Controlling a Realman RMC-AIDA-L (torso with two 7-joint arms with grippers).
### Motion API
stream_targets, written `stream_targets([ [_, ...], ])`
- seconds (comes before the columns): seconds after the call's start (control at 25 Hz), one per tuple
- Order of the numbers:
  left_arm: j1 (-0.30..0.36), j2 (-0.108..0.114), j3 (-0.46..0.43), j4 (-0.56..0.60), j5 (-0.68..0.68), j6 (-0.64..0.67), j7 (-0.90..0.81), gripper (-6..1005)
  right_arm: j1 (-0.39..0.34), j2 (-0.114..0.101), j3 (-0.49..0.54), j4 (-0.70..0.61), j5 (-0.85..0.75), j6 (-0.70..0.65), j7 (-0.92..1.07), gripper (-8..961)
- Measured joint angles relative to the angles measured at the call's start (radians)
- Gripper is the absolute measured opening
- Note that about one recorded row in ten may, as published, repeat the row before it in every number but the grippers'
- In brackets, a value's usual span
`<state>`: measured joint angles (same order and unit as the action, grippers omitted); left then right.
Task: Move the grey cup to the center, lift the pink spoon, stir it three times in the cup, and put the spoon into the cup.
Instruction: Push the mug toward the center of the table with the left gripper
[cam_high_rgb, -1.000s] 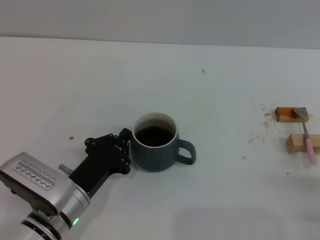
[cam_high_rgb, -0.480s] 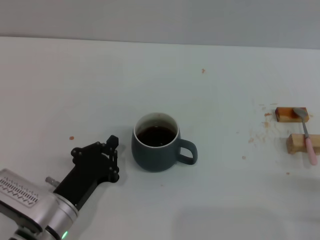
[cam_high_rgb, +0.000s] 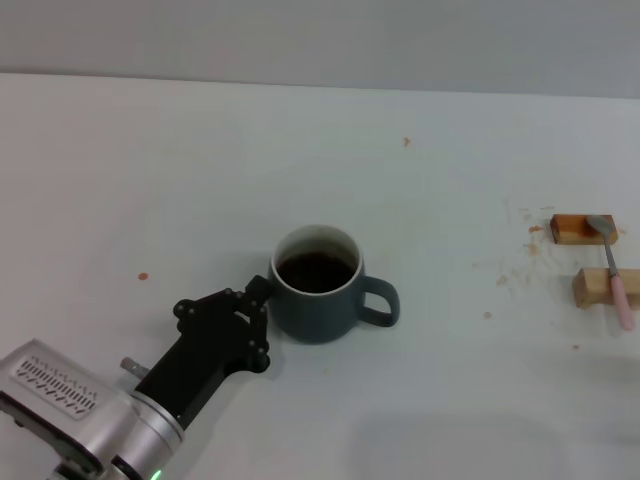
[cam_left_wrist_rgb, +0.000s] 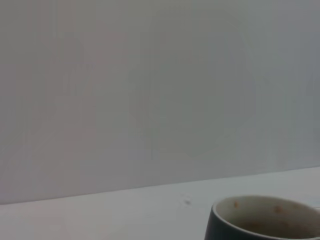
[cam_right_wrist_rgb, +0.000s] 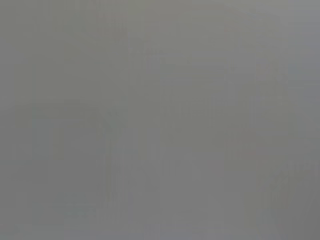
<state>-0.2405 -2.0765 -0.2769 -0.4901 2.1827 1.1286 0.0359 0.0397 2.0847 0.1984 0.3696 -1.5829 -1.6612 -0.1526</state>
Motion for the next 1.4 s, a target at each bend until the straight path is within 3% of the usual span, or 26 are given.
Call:
stream_targets([
  [0.84, -0.103, -0.002, 0.085, -0.002, 0.000, -0.048, -0.038, -2, -0.001, 0.001, -0.001, 0.003, 0.001, 0.000, -0.003, 816],
  [1.4, -0.122, -0.002, 0.108, -0.002, 0.004, -0.058, -0.053, -2, 0.002, 0.003, -0.001, 0.014, -0.004, 0.013, -0.003, 816],
])
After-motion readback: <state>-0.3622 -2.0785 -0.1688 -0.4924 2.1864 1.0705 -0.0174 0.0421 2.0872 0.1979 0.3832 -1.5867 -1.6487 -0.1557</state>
